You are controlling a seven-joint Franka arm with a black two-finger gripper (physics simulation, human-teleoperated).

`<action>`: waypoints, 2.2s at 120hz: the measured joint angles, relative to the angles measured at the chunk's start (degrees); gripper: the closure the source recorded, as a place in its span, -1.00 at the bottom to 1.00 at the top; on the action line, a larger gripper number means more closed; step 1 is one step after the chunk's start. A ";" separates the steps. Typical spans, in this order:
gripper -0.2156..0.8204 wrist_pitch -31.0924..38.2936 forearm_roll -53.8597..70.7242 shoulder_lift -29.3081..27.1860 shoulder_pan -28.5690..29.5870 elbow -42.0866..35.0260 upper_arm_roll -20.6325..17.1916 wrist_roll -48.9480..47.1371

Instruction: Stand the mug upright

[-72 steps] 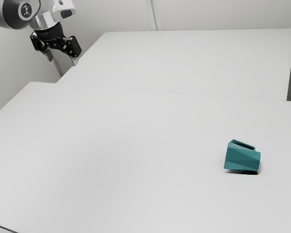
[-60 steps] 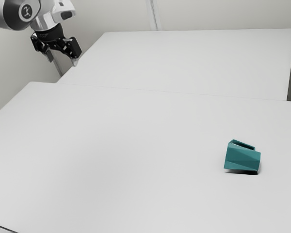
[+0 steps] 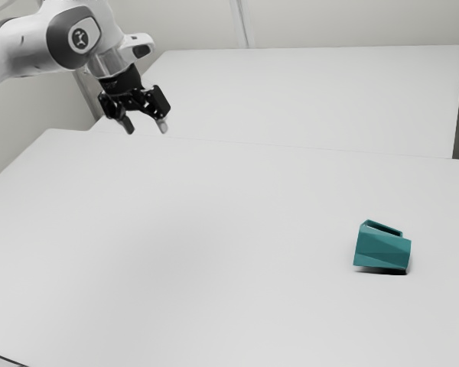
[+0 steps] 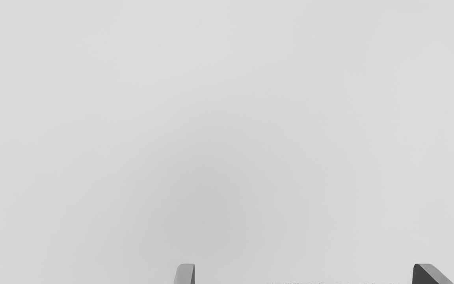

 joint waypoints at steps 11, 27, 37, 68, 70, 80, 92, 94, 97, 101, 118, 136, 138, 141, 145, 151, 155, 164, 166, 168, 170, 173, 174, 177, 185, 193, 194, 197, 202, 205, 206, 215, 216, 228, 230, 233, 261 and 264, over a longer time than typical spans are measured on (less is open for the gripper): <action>-0.58 0.19 -6.46 3.39 0.58 -0.19 -1.12 -0.23; -0.58 1.44 -13.92 8.50 -0.63 -0.56 -2.69 -0.58; -0.58 2.95 -18.19 11.28 -0.92 -0.66 -3.65 -0.79; -0.58 7.73 -29.51 16.30 -3.20 -3.88 -6.64 -2.53; -0.58 8.11 -30.13 16.53 -3.30 -3.96 -7.01 -2.69; -0.58 10.63 -32.89 17.68 -4.32 -4.26 -8.55 -3.49; -0.58 14.28 -35.97 19.42 -5.66 -4.33 -9.13 -4.35; -0.58 14.91 -36.39 19.79 -5.82 -4.33 -9.18 -4.48; -0.58 15.84 -36.92 20.36 -5.99 -4.32 -9.37 -4.67; -0.58 17.08 -37.52 21.21 -6.19 -4.14 -9.67 -4.91; -0.58 21.77 -40.78 23.08 -7.01 -3.86 -10.91 -5.77; -0.58 24.51 -45.59 24.51 -7.63 -3.94 -12.31 -6.48; -0.58 24.79 -46.07 24.68 -7.63 -3.93 -12.49 -6.55; -0.58 25.21 -46.75 24.95 -7.66 -3.89 -12.83 -6.65; -0.58 25.83 -47.79 25.42 -7.77 -3.81 -13.17 -6.76; -0.58 26.79 -49.13 26.14 -8.28 -3.55 -13.58 -6.91; -0.58 27.37 -50.04 26.65 -8.62 -3.39 -13.72 -7.00; -0.58 28.38 -51.76 28.00 -9.44 -2.93 -13.84 -7.19; -0.58 28.57 -52.08 28.37 -9.66 -2.76 -13.85 -7.23; -0.58 28.75 -52.37 28.72 -9.84 -2.60 -13.86 -7.27; -0.58 29.03 -52.63 29.05 -10.02 -2.45 -13.87 -7.30; -0.58 29.50 -52.97 29.48 -10.38 -2.26 -13.87 -7.34; -0.58 29.65 -53.07 29.61 -10.49 -2.19 -13.88 -7.36; -0.58 30.07 -53.33 29.95 -10.76 -2.02 -13.88 -7.40; -0.58 31.07 -54.11 30.73 -11.29 -1.43 -13.88 -7.49; -0.58 31.97 -55.11 31.51 -11.94 -0.74 -13.88 -7.54; -0.58 32.09 -55.22 31.61 -12.04 -0.65 -13.88 -7.54; -0.58 32.41 -55.57 31.90 -12.31 -0.45 -13.90 -7.56; -0.58 32.86 -56.20 32.49 -12.73 0.11 -13.91 -7.58; -0.58 33.09 -56.55 32.78 -12.98 0.43 -13.94 -7.60; -0.58 33.16 -56.68 32.87 -13.06 0.52 -13.94 -7.60; -0.58 33.68 -57.58 33.32 -13.51 1.03 -13.95 -7.64; -0.58 33.73 -57.65 33.38 -13.57 1.12 -13.96 -7.64; -0.58 34.30 -58.59 34.08 -13.95 1.78 -14.52 -7.68; -0.58 34.37 -58.79 34.21 -14.01 1.86 -14.59 -7.69; -0.58 34.46 -59.03 34.48 -14.17 2.10 -14.65 -7.69; -0.51 34.97 -59.77 35.63 -14.79 3.62 -14.84 -7.75; -0.40 34.99 -59.69 35.64 -14.79 3.64 -14.81 -7.78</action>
